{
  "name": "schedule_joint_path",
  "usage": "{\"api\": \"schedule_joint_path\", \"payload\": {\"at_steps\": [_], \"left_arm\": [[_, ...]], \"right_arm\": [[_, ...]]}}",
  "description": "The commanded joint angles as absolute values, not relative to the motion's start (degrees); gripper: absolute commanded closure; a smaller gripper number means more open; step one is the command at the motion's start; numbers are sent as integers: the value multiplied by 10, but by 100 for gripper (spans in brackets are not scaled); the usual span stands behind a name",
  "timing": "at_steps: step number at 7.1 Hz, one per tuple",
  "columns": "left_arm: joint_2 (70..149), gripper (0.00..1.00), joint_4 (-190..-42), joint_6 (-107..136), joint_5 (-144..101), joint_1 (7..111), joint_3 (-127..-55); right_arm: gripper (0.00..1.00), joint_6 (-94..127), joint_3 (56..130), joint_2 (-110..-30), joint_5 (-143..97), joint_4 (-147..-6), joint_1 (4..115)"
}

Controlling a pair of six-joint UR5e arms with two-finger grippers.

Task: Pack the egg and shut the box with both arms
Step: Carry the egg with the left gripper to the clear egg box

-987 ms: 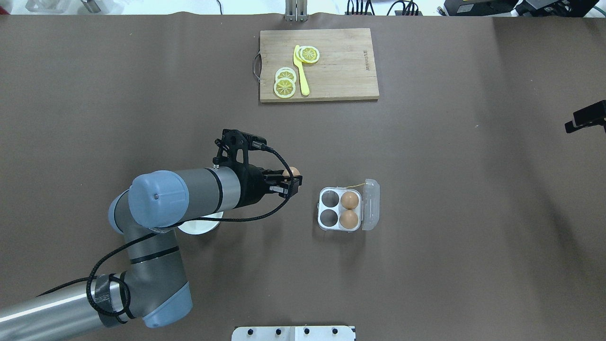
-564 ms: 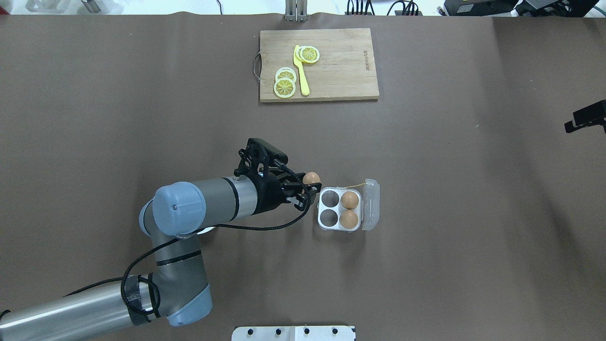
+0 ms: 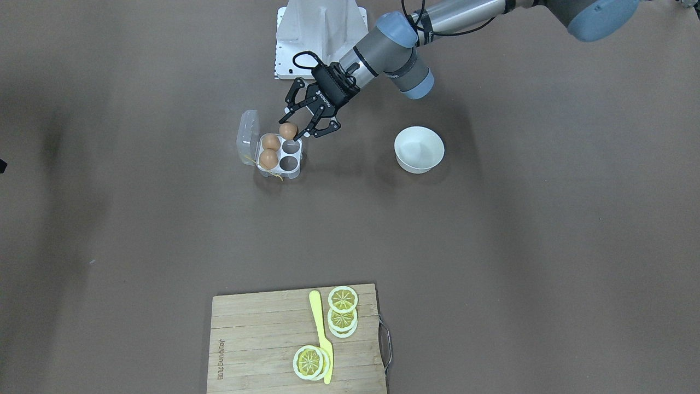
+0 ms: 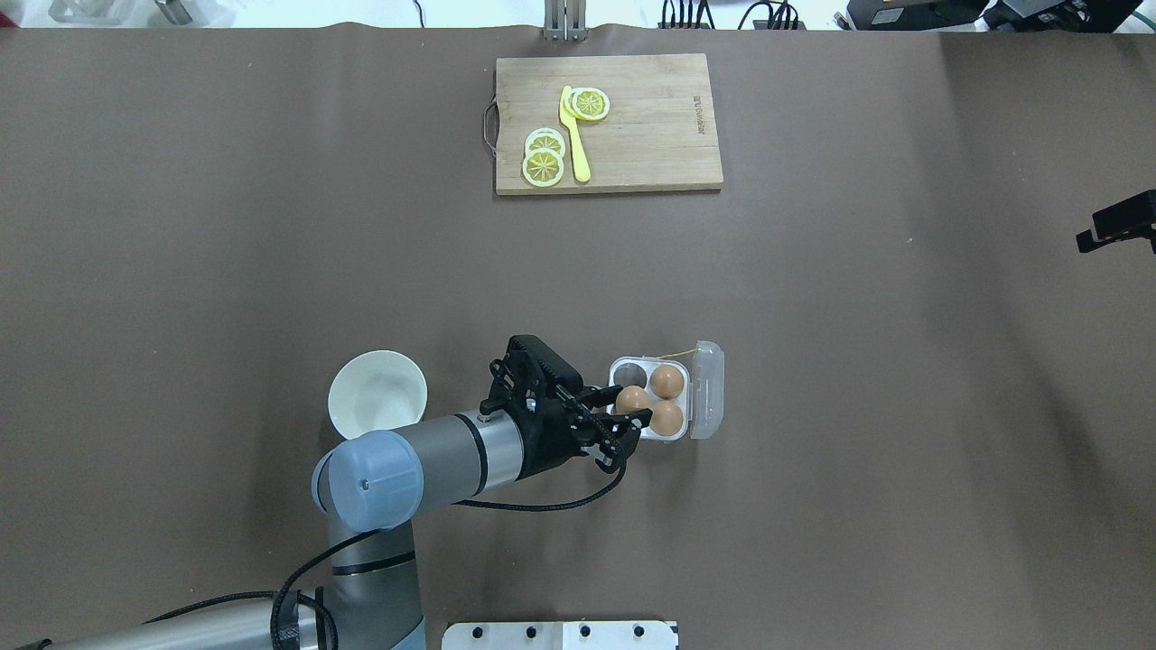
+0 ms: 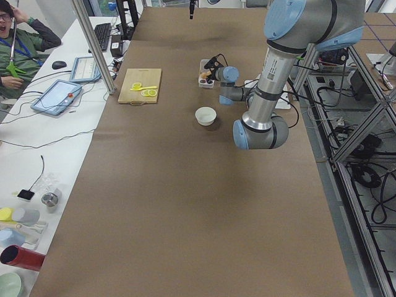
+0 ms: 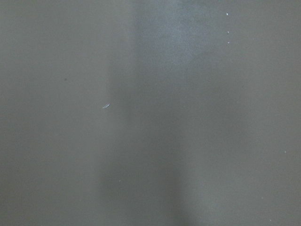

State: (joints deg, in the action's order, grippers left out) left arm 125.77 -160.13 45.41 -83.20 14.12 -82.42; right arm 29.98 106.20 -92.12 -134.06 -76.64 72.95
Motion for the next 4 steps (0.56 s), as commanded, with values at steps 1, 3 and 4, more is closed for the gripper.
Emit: {"api": "schedule_joint_path", "payload": {"at_steps": [1, 3, 4], "left_arm": [[1267, 100, -1602, 451, -830, 138, -810], [1267, 100, -1603, 451, -829, 139, -809], [1267, 100, -1603, 451, -830, 140, -809]], "right_arm": [[0, 304, 1062, -921, -1341, -766, 729], [0, 304, 1060, -918, -1341, -766, 729], [0, 304, 1059, -915, -1341, -766, 729]]}}
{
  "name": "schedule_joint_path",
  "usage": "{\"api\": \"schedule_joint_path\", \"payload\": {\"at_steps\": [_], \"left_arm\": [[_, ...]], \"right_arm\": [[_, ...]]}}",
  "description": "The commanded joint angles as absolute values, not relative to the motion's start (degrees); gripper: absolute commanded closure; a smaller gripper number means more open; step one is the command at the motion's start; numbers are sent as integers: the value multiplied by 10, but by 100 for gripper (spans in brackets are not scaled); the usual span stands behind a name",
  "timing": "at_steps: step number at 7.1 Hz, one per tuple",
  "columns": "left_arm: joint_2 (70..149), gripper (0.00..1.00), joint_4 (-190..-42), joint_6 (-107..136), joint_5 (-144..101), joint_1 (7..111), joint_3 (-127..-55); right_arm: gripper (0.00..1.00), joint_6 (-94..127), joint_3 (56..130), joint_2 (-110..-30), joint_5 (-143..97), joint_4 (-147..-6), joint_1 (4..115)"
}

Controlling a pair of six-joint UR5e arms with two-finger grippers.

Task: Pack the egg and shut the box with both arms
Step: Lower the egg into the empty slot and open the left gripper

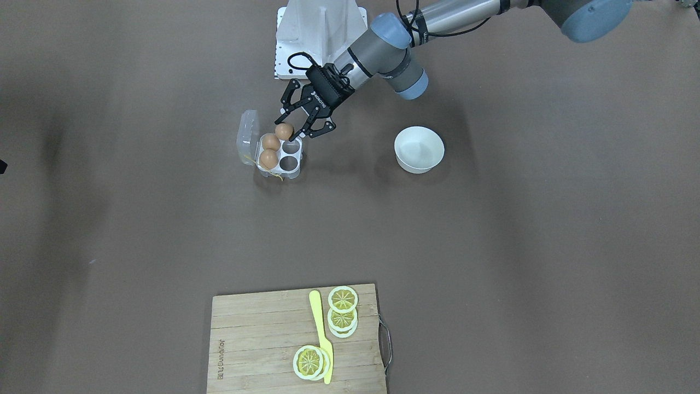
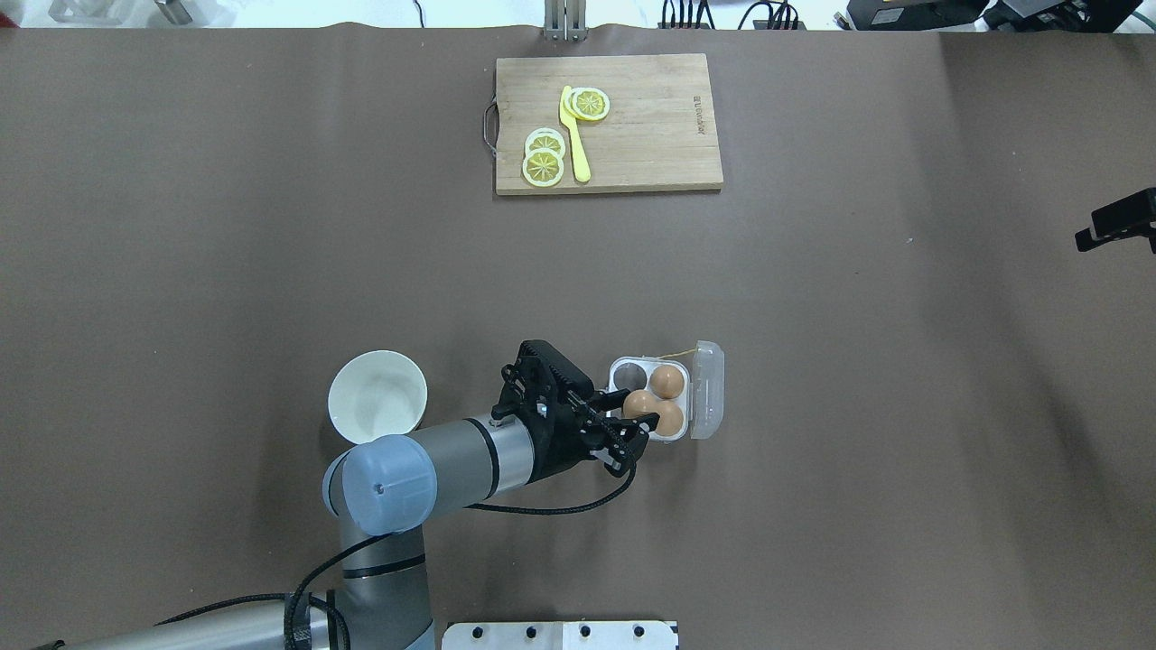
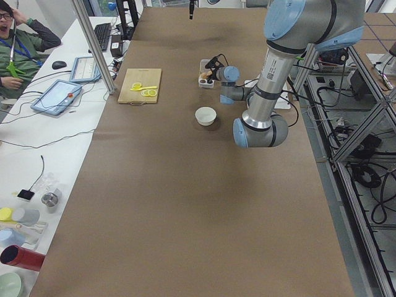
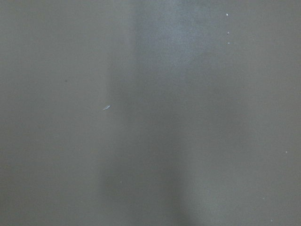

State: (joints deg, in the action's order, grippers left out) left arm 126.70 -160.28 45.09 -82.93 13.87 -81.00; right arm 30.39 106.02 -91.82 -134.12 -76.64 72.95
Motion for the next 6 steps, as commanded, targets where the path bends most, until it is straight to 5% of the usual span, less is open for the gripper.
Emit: {"api": "schedule_joint_path", "payload": {"at_steps": [1, 3, 6], "left_arm": [[1267, 89, -1603, 451, -830, 141, -809], [1267, 44, -1604, 451, -831, 141, -809], [1267, 39, -1604, 451, -832, 141, -809]], "right_arm": [[0, 304, 1060, -915, -1341, -766, 729], [0, 304, 1060, -915, -1341, -766, 729], [0, 304, 1059, -914, -1341, -766, 729]]}}
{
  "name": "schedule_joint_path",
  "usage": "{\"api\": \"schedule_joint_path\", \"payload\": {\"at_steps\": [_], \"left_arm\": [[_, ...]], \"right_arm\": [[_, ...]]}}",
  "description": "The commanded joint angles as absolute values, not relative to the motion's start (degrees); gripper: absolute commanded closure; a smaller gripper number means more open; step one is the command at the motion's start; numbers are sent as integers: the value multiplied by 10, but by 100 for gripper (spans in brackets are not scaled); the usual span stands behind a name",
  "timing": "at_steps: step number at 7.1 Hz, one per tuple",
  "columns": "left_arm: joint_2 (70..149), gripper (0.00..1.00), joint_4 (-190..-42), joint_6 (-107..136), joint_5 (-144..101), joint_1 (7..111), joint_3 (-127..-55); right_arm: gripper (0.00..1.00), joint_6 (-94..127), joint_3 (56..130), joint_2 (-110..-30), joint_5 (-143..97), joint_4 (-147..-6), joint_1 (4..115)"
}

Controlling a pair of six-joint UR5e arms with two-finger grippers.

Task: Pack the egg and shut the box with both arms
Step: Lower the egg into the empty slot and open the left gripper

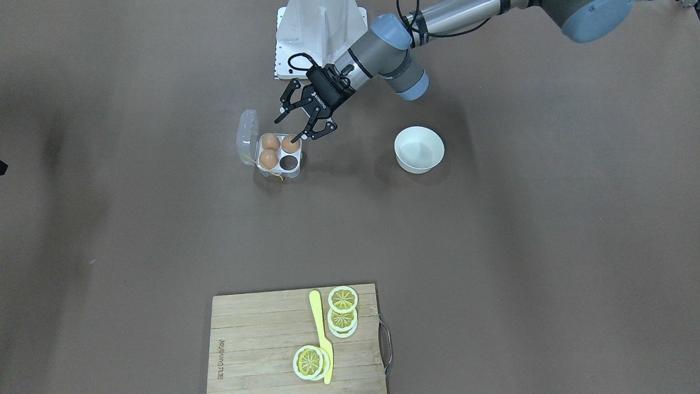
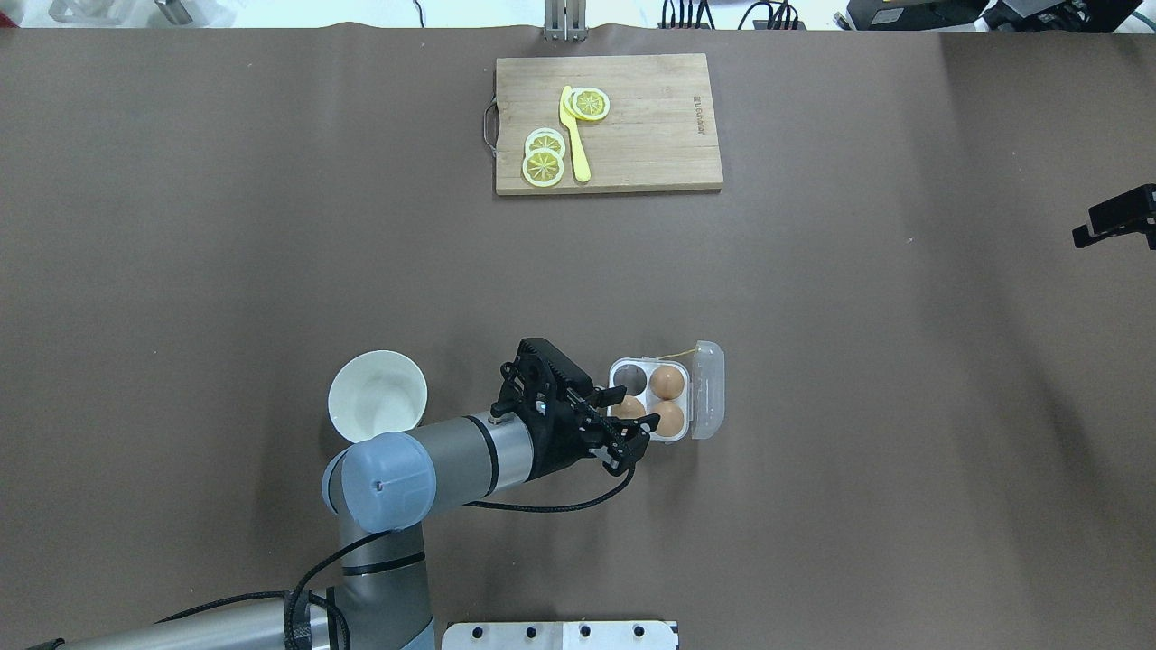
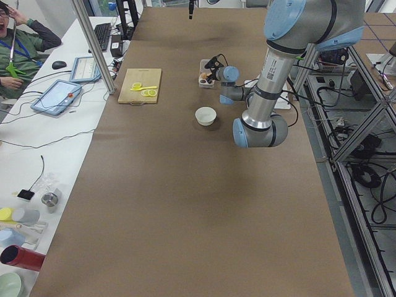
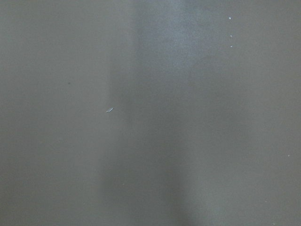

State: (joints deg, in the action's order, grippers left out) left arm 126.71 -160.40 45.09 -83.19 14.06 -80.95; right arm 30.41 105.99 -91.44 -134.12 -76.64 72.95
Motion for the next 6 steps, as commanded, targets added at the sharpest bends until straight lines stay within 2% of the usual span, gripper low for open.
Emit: {"api": "schedule_joint_path", "payload": {"at_steps": [1, 4, 5, 6], "left_arm": [[1267, 39, -1604, 451, -832, 141, -809], [1267, 47, -1598, 461, -847, 170, -837], [1264, 47, -1592, 494, -888, 204, -839], [1260, 38, -1572, 532, -913, 232, -845]], "right_arm": [[0, 304, 1059, -914, -1341, -766, 729], [0, 306, 1061, -910, -1344, -767, 729], [0, 306, 1060, -897, -1348, -768, 729], [0, 307, 1062, -893, -1358, -768, 728]]}}
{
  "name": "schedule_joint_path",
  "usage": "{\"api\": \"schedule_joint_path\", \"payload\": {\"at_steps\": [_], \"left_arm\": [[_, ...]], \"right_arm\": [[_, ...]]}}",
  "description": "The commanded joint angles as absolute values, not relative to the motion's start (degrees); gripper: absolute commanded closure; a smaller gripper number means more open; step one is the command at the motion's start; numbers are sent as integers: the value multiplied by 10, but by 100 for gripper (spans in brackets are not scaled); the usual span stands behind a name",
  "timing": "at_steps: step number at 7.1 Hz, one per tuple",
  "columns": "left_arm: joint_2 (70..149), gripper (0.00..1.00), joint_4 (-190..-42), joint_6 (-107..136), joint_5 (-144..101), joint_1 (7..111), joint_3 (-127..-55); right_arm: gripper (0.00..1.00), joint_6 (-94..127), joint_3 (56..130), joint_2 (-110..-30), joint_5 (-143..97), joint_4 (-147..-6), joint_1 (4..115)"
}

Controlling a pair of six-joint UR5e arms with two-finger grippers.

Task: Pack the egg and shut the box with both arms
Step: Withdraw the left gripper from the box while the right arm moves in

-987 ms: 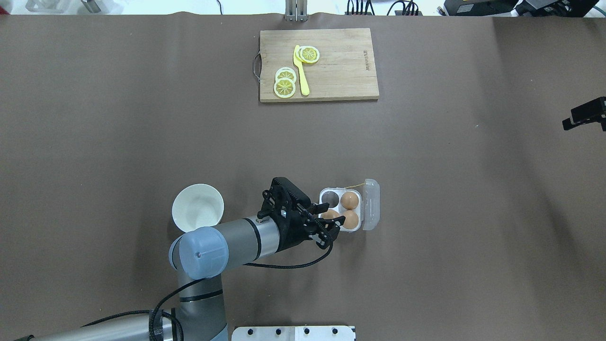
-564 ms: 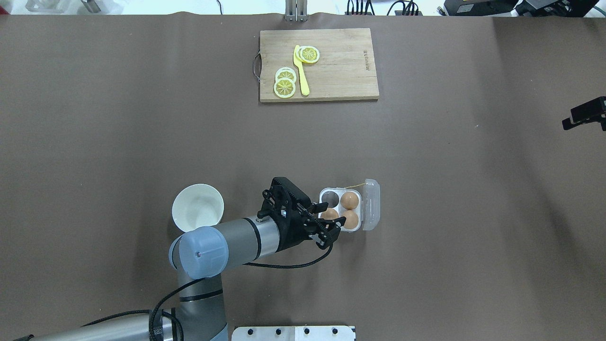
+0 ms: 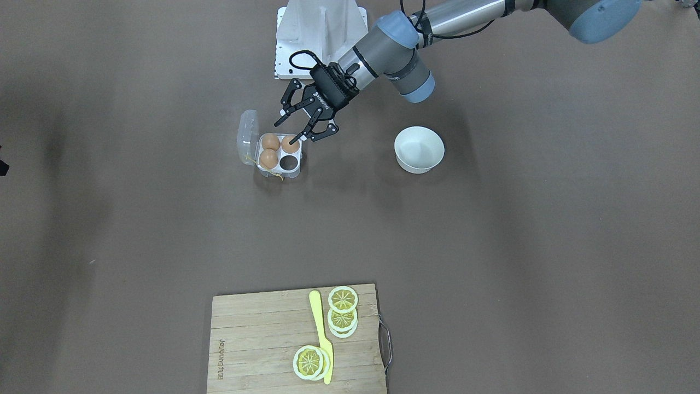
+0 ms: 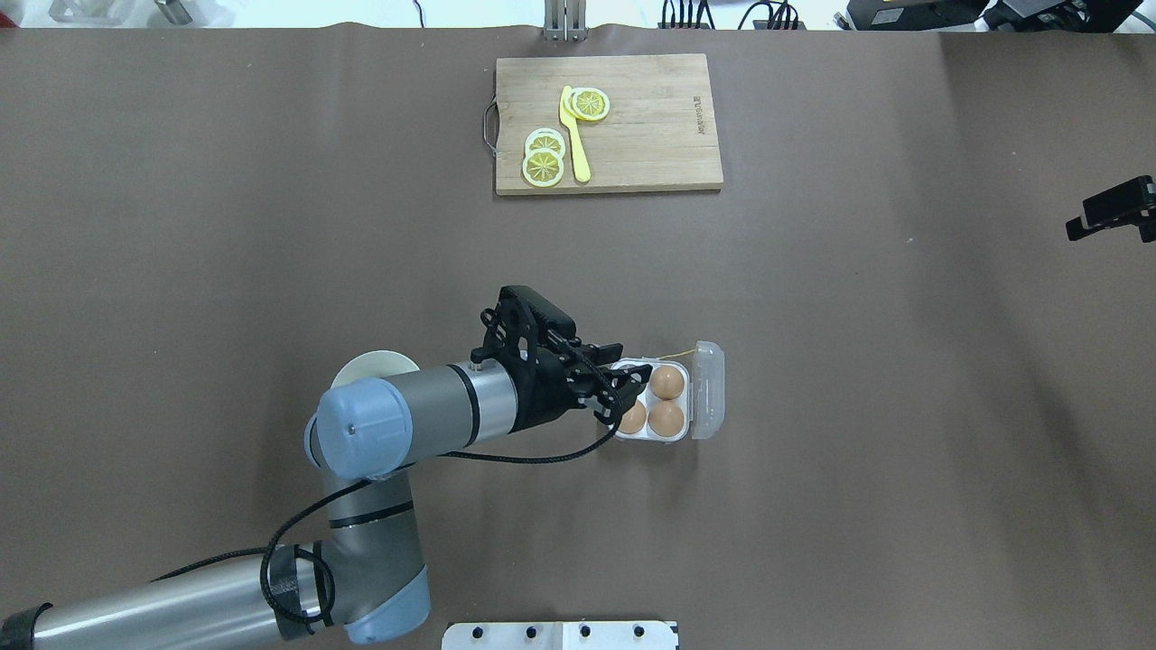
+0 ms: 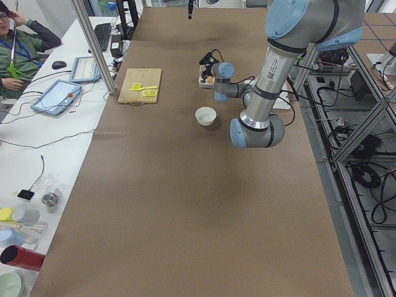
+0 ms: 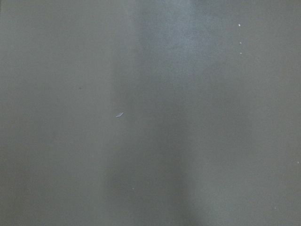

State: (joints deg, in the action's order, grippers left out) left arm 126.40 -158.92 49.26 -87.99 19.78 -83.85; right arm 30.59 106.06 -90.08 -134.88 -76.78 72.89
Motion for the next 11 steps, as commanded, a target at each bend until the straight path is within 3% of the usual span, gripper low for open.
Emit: {"api": "schedule_joint_path", "payload": {"at_steps": [1, 3, 5, 8, 9, 11], "left_arm": [[1258, 21, -1525, 537, -914, 251, -868], [1233, 3, -1354, 560, -980, 313, -964], [1196, 3, -1190, 557, -1171, 447, -1033], [1102, 3, -1165, 522, -1335, 607, -1033], [1070, 3, -1165, 495, -1352, 635, -1031], [996, 3, -1164, 361, -1390, 697, -1005]], "right_arm": [[0, 340, 1064, -886, -1363, -766, 721], [0, 416, 1071, -882, -1360, -724, 683], [0, 471, 1071, -882, -1358, -692, 658], [2, 608, 1075, -883, -1343, -596, 594], [25, 657, 1074, -884, -1322, -545, 553], [82, 669, 1082, -883, -1321, -518, 512]]}}
